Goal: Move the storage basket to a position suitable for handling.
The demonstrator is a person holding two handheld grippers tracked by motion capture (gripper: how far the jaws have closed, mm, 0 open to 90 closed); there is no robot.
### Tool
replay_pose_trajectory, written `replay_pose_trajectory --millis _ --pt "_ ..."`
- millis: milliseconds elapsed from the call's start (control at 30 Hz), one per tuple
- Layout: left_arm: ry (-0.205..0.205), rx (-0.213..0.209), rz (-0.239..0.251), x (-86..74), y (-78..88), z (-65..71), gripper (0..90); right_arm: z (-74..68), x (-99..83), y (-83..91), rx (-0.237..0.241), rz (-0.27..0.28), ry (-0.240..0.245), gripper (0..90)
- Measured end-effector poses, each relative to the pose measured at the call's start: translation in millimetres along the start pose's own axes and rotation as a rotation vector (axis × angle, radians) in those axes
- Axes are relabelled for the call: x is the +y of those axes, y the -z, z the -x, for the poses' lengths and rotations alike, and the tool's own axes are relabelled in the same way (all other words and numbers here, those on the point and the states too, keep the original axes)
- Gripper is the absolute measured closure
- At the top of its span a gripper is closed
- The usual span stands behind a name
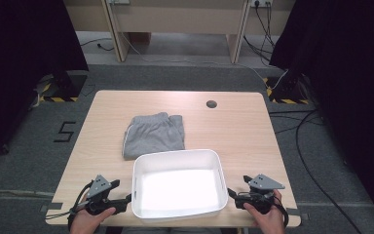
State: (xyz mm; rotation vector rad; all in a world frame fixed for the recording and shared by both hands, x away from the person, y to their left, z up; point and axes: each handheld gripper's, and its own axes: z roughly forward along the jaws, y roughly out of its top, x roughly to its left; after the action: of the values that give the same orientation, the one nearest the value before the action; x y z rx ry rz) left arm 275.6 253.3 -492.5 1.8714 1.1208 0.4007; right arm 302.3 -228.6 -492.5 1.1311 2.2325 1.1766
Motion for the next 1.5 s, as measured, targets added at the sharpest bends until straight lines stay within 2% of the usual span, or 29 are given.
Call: replay_pose_trajectory --millis 67,100,200,233,267,400,433,467,533,567,767,867,1067,1300,1400,1500 --pt "0.000 -0.005 0.001 0.9 -2.6 2.4 20.5 -0.3 0.5 -0.1 0.009 0.010 -0.004 22.2" --pt "-0.002 -0.010 0.002 1.6 -4.2 3.8 20.7 -0.2 0.5 -0.5 0.032 0.017 -0.010 24.5" --pt "-0.021 0.000 0.005 5.6 -9.6 9.2 21.7 0.8 0.4 1.1 0.022 0.020 -0.008 26.2" --pt "-0.038 0.001 0.009 9.5 -15.7 14.8 24.2 3.8 0.1 3.8 0.010 0.024 -0.021 26.8" --pt "-0.038 0.001 0.009 9.5 -15.7 14.8 25.4 3.8 0.1 3.8 0.010 0.024 -0.021 26.8" --pt "-0.085 -0.014 0.005 20.5 -32.3 27.5 26.7 12.7 -1.5 16.8 -0.053 0.013 -0.012 30.5" --pt "-0.095 -0.021 0.000 23.8 -37.0 30.7 26.9 14.9 -2.2 19.4 -0.070 0.011 -0.017 30.9" --pt "-0.126 -0.027 -0.002 30.1 -46.6 38.0 27.6 22.3 -5.0 27.4 -0.098 0.017 -0.030 33.8" --pt "-0.135 -0.031 -0.003 33.1 -51.3 41.7 28.1 24.9 -6.2 29.9 -0.108 0.019 -0.033 34.5" --pt "-0.158 -0.039 -0.010 39.1 -59.8 48.1 28.5 31.1 -9.4 36.0 -0.134 0.019 -0.046 35.5" --pt "-0.185 -0.041 -0.017 50.4 -76.4 57.8 29.4 42.6 -16.0 46.3 -0.169 0.028 -0.079 39.6" --pt "-0.183 -0.043 -0.019 54.5 -82.5 59.1 29.5 48.5 -16.3 47.8 -0.183 0.028 -0.095 39.9" --pt "-0.162 -0.035 -0.018 61.1 -92.6 58.3 30.6 55.7 -14.6 45.5 -0.178 0.028 -0.112 41.5" --pt "-0.134 -0.022 -0.012 72.4 -109.3 56.3 33.0 67.0 -8.6 40.0 -0.202 0.024 -0.114 42.9" --pt "-0.112 -0.033 -0.015 76.6 -116.1 54.9 32.1 72.3 -7.7 39.1 -0.209 0.022 -0.126 42.3" --pt "-0.107 -0.033 -0.016 79.8 -121.0 54.1 31.2 77.6 -6.4 37.8 -0.224 0.024 -0.127 41.0"
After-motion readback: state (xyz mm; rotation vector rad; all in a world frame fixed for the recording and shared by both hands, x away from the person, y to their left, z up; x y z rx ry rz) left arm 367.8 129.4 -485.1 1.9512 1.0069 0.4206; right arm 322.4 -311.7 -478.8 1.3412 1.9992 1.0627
